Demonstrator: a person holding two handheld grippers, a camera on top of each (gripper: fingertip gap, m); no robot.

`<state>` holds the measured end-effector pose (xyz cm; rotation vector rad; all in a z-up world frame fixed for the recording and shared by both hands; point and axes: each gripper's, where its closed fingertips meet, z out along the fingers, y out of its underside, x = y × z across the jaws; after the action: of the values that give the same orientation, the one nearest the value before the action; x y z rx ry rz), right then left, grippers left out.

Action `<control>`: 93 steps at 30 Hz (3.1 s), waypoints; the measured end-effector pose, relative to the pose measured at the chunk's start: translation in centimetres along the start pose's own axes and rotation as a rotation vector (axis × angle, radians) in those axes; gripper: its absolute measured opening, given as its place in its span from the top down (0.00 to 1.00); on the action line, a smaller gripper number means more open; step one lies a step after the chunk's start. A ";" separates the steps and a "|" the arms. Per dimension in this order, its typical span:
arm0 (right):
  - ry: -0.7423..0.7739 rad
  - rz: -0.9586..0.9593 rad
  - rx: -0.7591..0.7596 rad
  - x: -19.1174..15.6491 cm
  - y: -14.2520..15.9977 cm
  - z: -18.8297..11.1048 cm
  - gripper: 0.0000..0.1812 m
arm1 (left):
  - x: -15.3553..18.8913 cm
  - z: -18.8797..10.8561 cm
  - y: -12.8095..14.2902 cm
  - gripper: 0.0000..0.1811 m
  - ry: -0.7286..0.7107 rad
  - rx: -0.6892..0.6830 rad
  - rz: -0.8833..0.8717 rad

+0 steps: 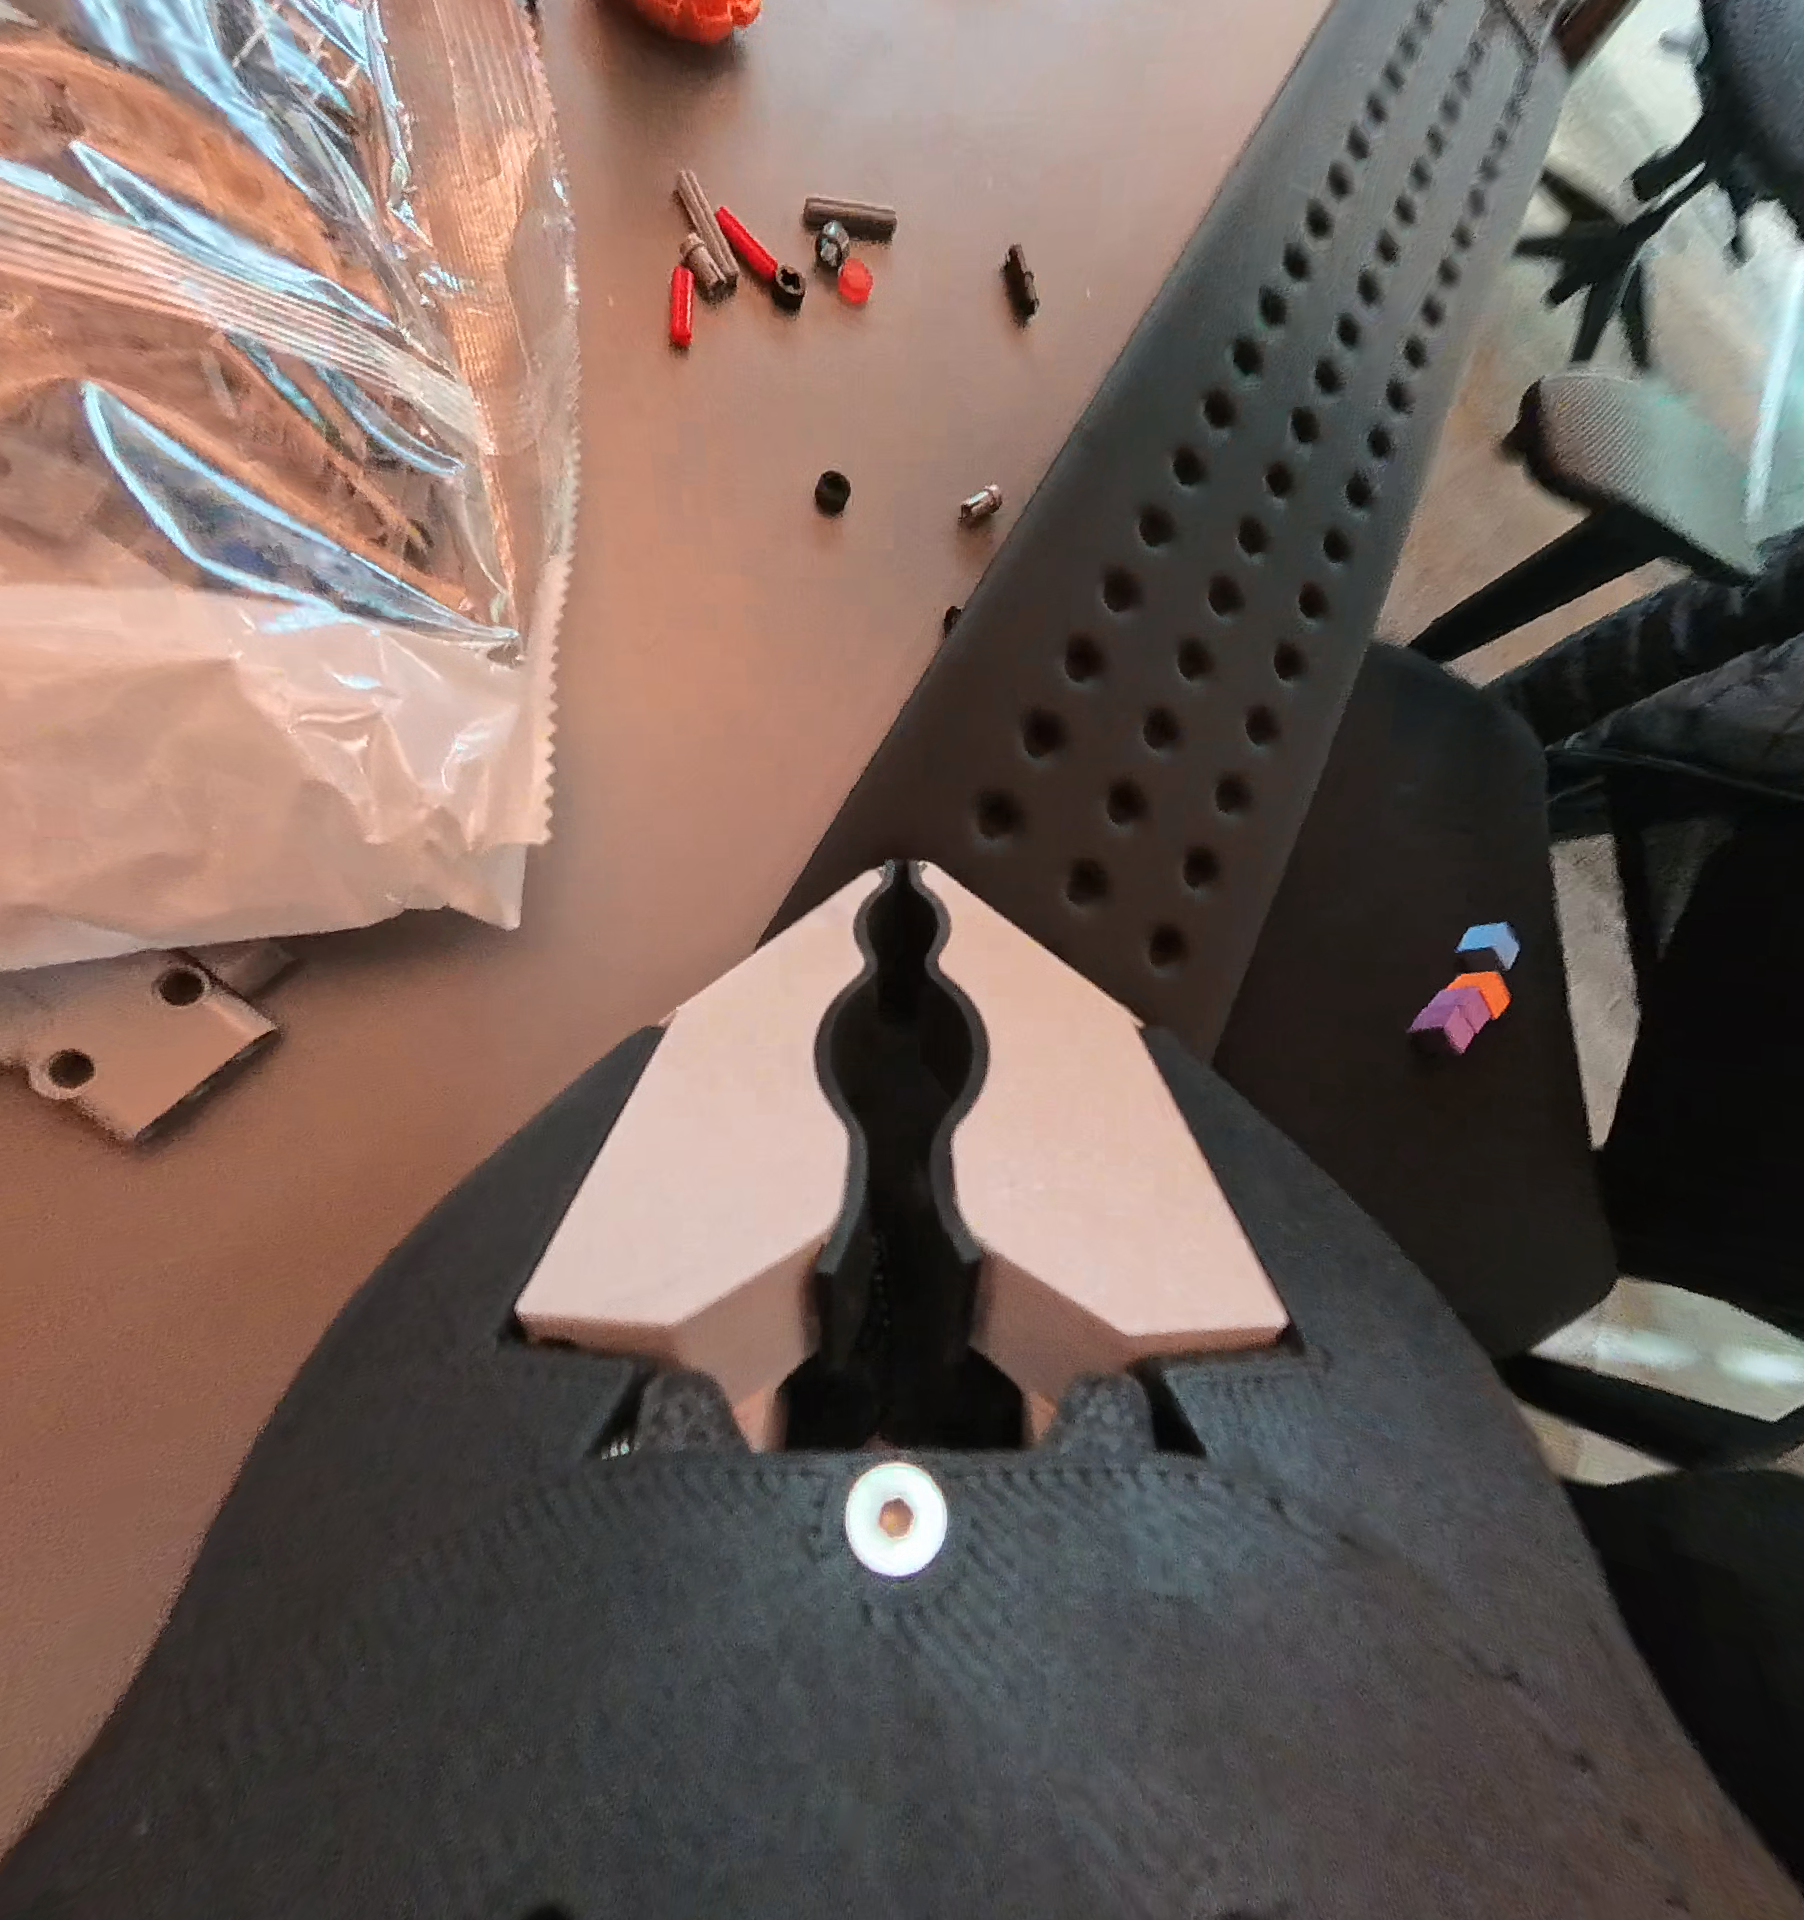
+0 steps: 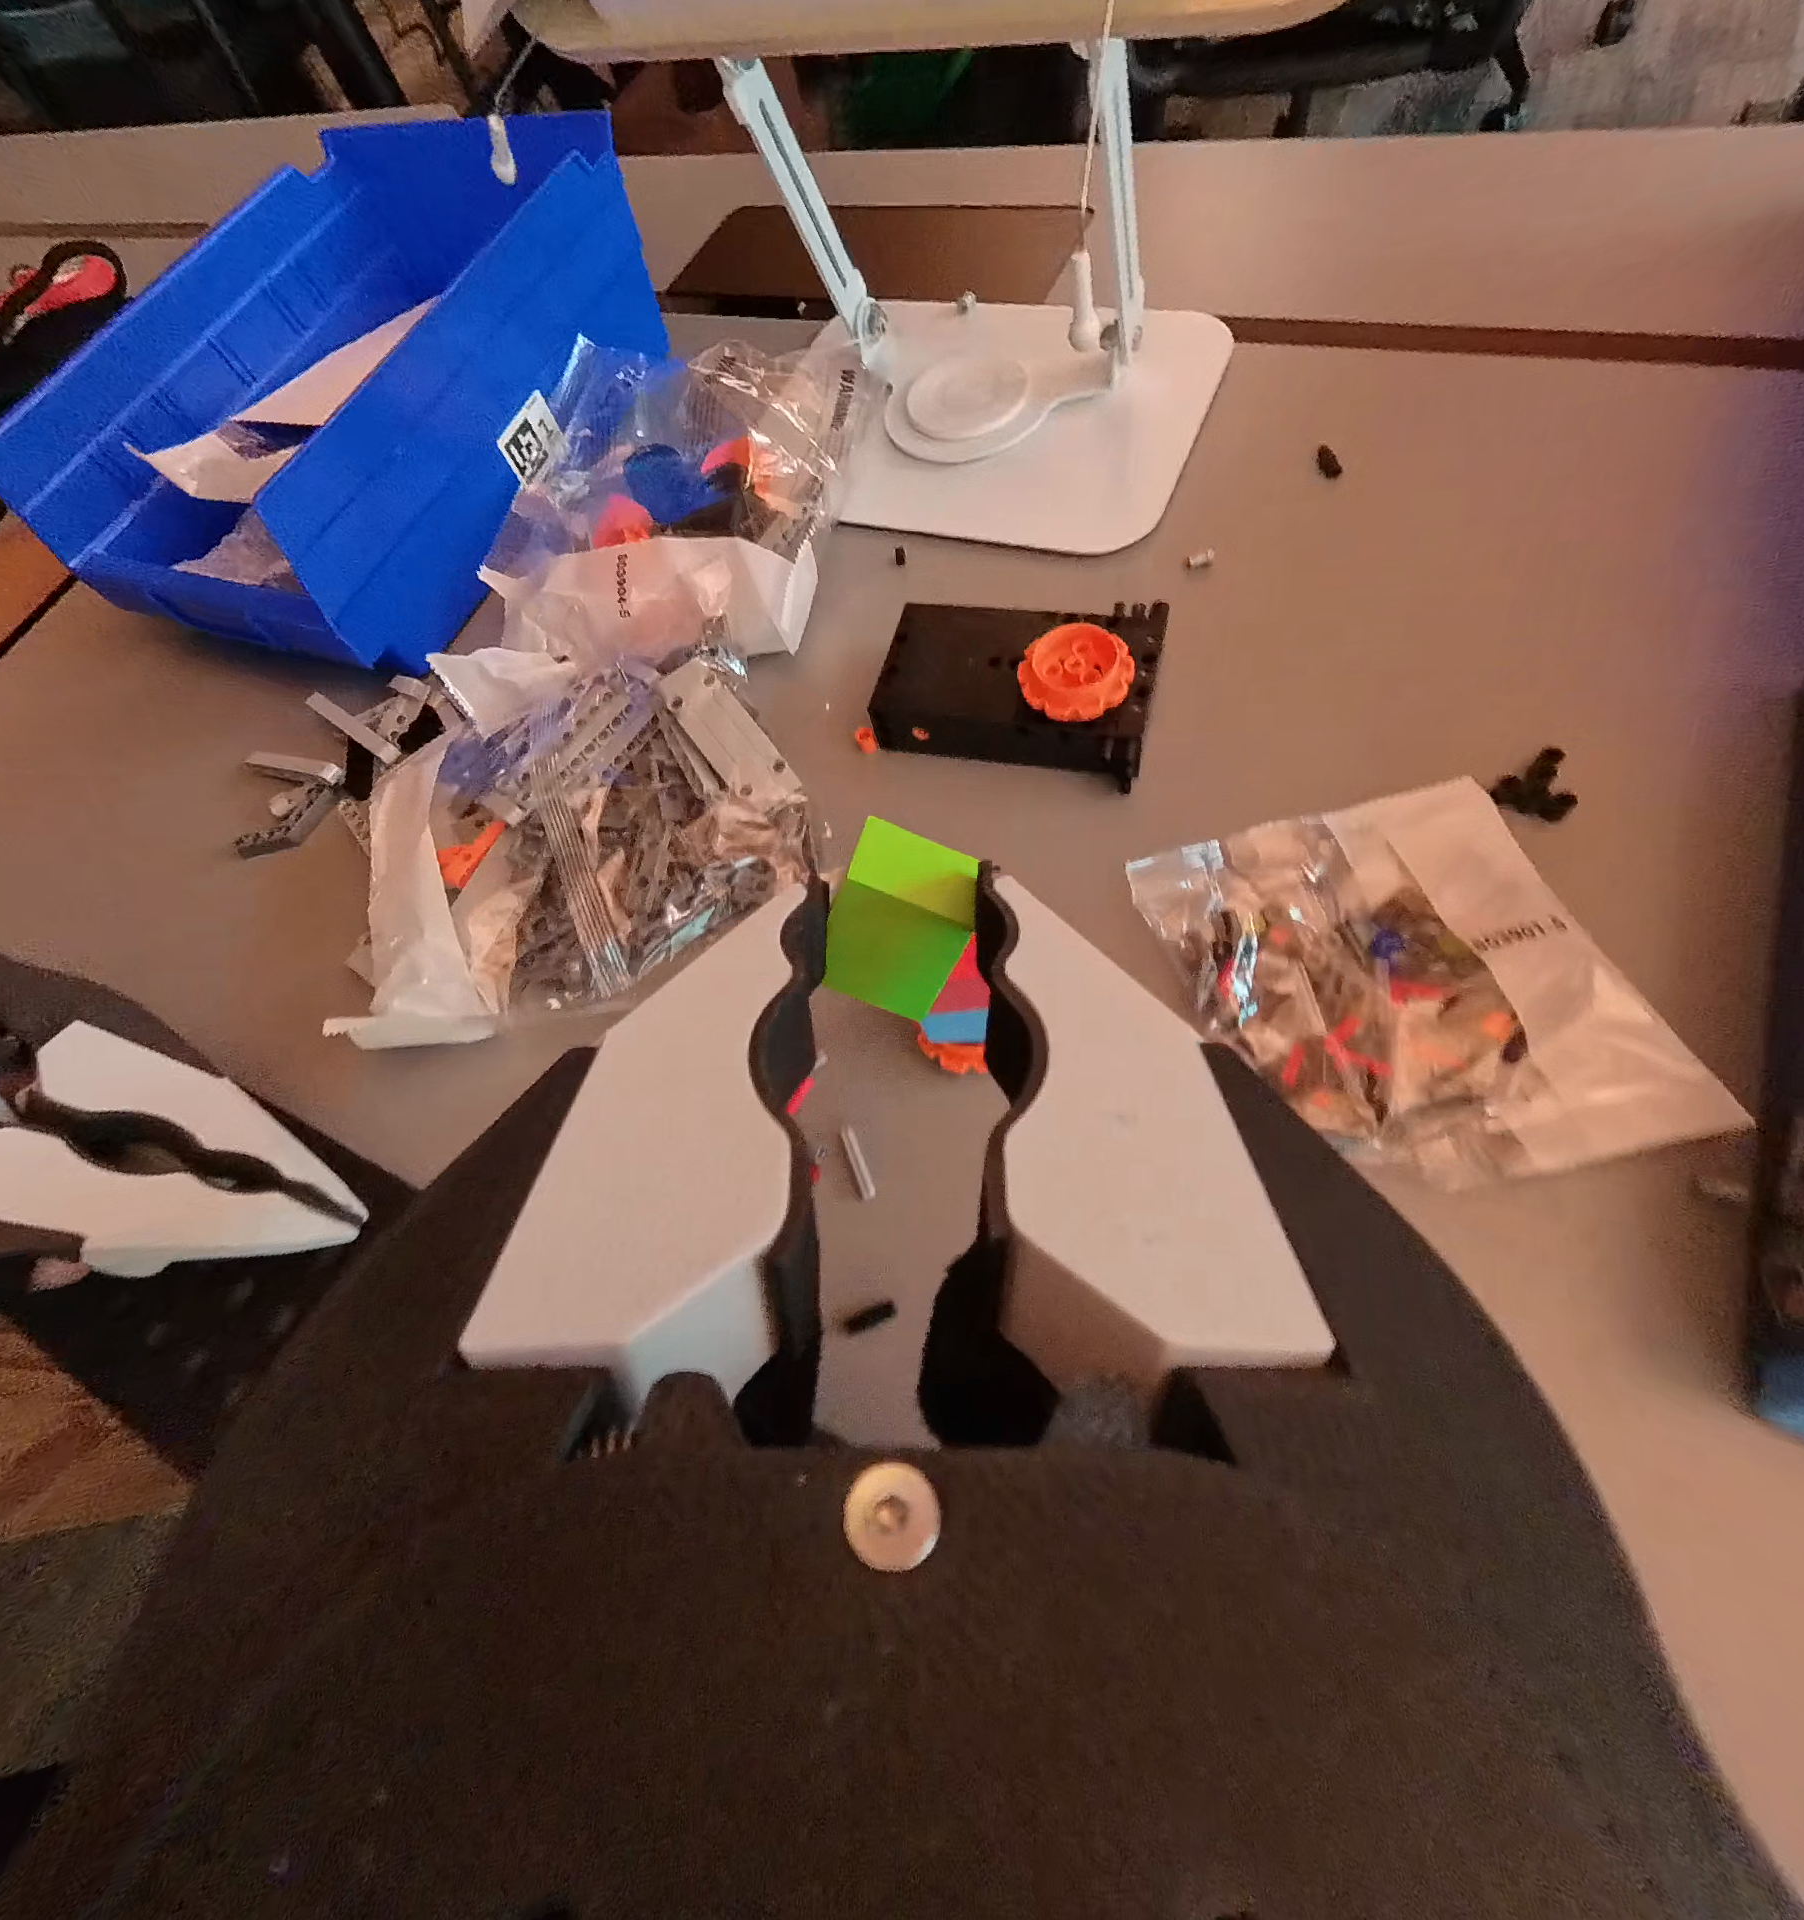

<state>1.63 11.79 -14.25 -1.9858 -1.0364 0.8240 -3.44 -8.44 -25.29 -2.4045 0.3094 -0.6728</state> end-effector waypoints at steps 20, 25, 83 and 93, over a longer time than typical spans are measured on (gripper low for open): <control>0.107 -0.233 0.051 1.2 1.5 4.8 0.85 | 0.0 -0.2 -0.2 1.00 0.104 0.072 -0.074; 0.111 -0.271 0.048 1.1 1.9 4.7 0.85 | 0.0 -0.2 -0.2 1.00 0.107 0.076 -0.075; 0.672 0.857 -0.687 -1.6 57.3 -34.3 0.76 | -0.1 -0.1 -0.1 1.00 0.086 0.068 -0.056; 0.665 0.815 -0.785 -2.1 63.6 -33.9 0.79 | -0.1 0.0 0.0 1.00 0.073 0.063 -0.047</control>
<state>52.27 -26.13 -48.86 -3.1141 -0.0934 0.0243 -3.53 -8.39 -25.29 -2.3378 0.2585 -0.7820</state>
